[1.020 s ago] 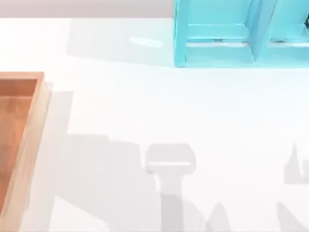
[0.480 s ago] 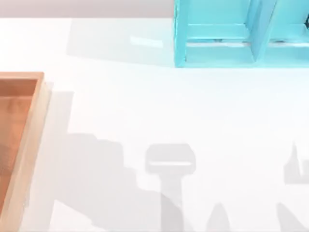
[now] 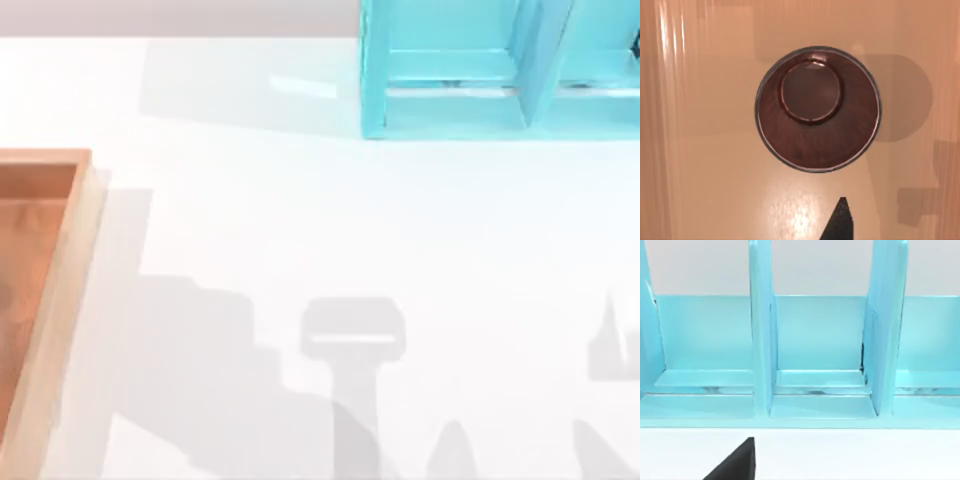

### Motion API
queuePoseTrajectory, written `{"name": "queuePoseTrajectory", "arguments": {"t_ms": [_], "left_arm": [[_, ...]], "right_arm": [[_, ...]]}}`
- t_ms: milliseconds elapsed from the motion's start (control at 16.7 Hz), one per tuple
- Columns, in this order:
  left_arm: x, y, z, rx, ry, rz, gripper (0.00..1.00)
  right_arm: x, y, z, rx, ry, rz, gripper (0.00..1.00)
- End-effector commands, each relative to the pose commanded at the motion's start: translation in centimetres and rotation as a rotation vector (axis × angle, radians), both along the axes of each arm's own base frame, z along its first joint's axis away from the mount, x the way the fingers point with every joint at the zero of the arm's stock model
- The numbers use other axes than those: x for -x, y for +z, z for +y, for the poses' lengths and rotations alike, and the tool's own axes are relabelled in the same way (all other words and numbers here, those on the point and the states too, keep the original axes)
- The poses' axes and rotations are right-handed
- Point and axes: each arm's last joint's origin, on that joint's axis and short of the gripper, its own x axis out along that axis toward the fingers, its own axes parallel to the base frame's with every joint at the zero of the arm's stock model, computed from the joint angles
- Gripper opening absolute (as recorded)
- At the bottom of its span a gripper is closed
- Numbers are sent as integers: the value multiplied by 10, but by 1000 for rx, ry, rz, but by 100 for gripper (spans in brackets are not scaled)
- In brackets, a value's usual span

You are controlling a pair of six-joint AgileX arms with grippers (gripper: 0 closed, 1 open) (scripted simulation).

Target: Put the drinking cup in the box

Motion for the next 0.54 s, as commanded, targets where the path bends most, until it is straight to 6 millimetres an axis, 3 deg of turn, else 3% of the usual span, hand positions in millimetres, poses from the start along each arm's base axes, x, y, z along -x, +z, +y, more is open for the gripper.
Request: {"name": "queuePoseTrajectory", "arguments": {"t_ms": [180,540], "left_arm": [[0,0,0,0,0,0,98],[0,0,0,0,0,0,100]], "right_arm": [[0,0,0,0,0,0,100],[0,0,0,0,0,0,100]]}}
